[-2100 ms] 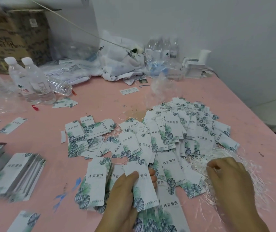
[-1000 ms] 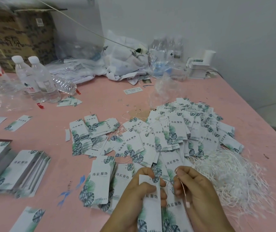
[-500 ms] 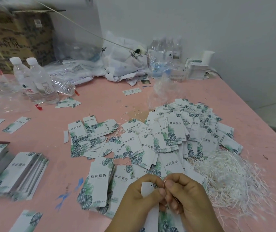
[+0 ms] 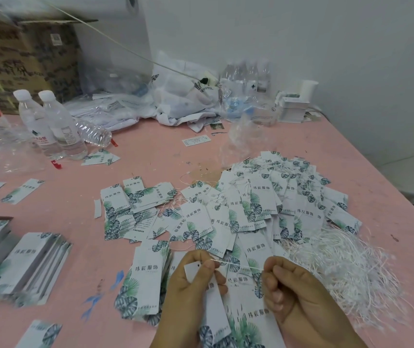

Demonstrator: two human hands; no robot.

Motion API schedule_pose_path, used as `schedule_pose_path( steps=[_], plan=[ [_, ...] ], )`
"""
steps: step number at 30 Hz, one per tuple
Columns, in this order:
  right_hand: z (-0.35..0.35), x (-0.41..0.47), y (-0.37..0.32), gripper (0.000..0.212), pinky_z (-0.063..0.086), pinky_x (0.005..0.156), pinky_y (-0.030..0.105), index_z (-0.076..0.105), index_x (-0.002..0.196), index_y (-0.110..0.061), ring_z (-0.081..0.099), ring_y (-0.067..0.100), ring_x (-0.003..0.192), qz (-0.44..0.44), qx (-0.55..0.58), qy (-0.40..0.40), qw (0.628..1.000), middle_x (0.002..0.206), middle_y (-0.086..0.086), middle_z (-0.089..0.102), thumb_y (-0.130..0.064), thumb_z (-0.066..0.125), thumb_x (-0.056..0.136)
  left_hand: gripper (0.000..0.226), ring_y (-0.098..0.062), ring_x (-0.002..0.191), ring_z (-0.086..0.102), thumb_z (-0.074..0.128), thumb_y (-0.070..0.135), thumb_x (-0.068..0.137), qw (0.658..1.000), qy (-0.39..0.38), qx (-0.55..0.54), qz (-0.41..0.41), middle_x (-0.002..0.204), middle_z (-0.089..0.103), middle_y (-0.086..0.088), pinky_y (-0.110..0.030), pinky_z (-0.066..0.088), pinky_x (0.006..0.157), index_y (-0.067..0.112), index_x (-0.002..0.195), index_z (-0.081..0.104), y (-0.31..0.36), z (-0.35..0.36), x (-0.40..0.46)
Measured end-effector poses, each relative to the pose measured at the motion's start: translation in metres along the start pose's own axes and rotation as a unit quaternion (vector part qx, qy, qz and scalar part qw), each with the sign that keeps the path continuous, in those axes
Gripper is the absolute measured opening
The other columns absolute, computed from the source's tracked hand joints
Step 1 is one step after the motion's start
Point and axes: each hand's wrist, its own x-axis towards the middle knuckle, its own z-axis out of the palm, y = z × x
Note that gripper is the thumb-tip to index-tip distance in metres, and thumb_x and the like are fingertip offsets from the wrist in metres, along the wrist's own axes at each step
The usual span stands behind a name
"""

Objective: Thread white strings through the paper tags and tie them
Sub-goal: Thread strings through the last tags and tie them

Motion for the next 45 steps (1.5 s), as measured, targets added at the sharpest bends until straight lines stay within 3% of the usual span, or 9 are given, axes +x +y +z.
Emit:
schedule_pose_path(
  steps=[9,14,18,21,26,31,35,40,45],
  plan=[
    [-0.003,0.001,-0.002,0.063,0.047,0.034,0.021,0.076,0.07,0.0,0.058,0.016,0.04,-0.05,0.062,0.02,0.997,0.059,0.016,0.063,-0.009,0.1,0.013,0.014,-0.031,0.057,0.059,0.071,0.022,0.076,0.999,-0.028,0.013,-0.042,0.068,0.06,-0.026,-0.037,0.051,0.057,0.011,0.074,0.062,0.001,0.003,-0.001],
    [-0.008,0.006,-0.004,0.044,0.053,0.052,0.025,0.073,0.071,-0.009,0.06,0.015,0.06,-0.12,0.066,0.02,0.99,0.069,0.007,0.063,-0.022,0.099,0.038,0.023,-0.027,0.065,0.064,0.075,0.04,0.074,0.984,-0.126,0.122,-0.032,0.076,0.069,-0.017,-0.036,0.053,0.069,0.02,0.076,0.064,0.01,0.007,-0.009],
    [-0.012,0.007,-0.015,0.004,0.057,0.061,0.026,0.073,0.073,-0.018,0.065,0.012,0.067,-0.142,0.139,0.039,0.979,0.077,-0.001,0.063,-0.021,0.075,0.071,0.019,-0.018,0.083,0.064,0.07,0.039,0.088,0.939,-0.275,0.188,-0.08,0.1,0.071,-0.007,-0.03,0.047,0.079,0.022,0.086,0.062,0.015,0.012,-0.018],
    [-0.019,0.004,-0.026,0.034,0.057,0.062,0.022,0.073,0.078,-0.021,0.064,0.005,0.067,-0.155,0.195,0.034,0.968,0.077,-0.009,0.065,-0.016,0.093,0.05,0.015,-0.02,0.082,0.058,0.064,0.036,0.096,0.924,-0.327,0.17,-0.105,0.103,0.067,-0.002,-0.027,0.044,0.075,0.021,0.094,0.062,0.018,0.014,-0.023],
    [-0.025,0.002,-0.034,0.036,0.048,0.053,0.014,0.069,0.079,-0.017,0.051,0.0,0.054,-0.164,0.226,0.037,0.96,0.074,-0.01,0.058,-0.008,0.09,0.051,0.019,-0.024,0.077,0.059,0.066,0.036,0.094,0.943,-0.288,0.118,-0.114,0.096,0.066,-0.016,-0.024,0.047,0.073,0.018,0.092,0.063,0.021,0.009,-0.016],
    [-0.01,-0.003,-0.014,0.011,0.016,0.034,0.019,0.069,0.078,-0.013,0.018,0.007,0.043,-0.15,-0.008,0.08,0.986,0.059,0.0,0.04,-0.014,0.059,0.076,0.018,-0.029,0.068,0.058,0.071,0.033,0.084,0.97,-0.209,0.073,-0.098,0.087,0.066,-0.02,-0.034,0.049,0.068,0.015,0.083,0.065,0.016,0.009,-0.011],
    [0.001,-0.009,0.017,0.025,0.035,0.044,0.022,0.074,0.091,-0.027,0.039,0.011,0.044,-0.207,-0.416,0.052,0.884,0.051,-0.008,0.048,-0.04,0.073,0.07,0.025,-0.029,0.065,0.059,0.07,0.037,0.086,0.971,-0.201,0.096,-0.085,0.075,0.066,-0.016,-0.033,0.05,0.066,0.013,0.087,0.062,0.015,0.01,-0.012],
    [0.006,-0.006,0.033,0.019,0.054,0.051,0.049,0.076,0.094,-0.031,0.062,0.035,0.05,-0.25,-0.48,0.024,0.841,0.071,0.002,0.065,-0.037,0.073,0.076,0.033,-0.027,0.064,0.062,0.065,0.039,0.089,0.97,-0.192,0.126,-0.078,0.07,0.066,-0.016,-0.032,0.052,0.066,0.007,0.093,0.062,0.014,0.01,-0.013],
    [0.004,-0.005,0.03,0.013,0.044,0.046,0.024,0.074,0.089,-0.039,0.05,0.014,0.043,-0.294,-0.54,0.029,0.788,0.075,-0.007,0.064,-0.032,0.069,0.079,0.022,-0.028,0.061,0.061,0.065,0.032,0.089,0.972,-0.194,0.096,-0.095,0.07,0.064,-0.019,-0.032,0.051,0.063,0.01,0.09,0.065,0.014,0.01,-0.011]
  ],
)
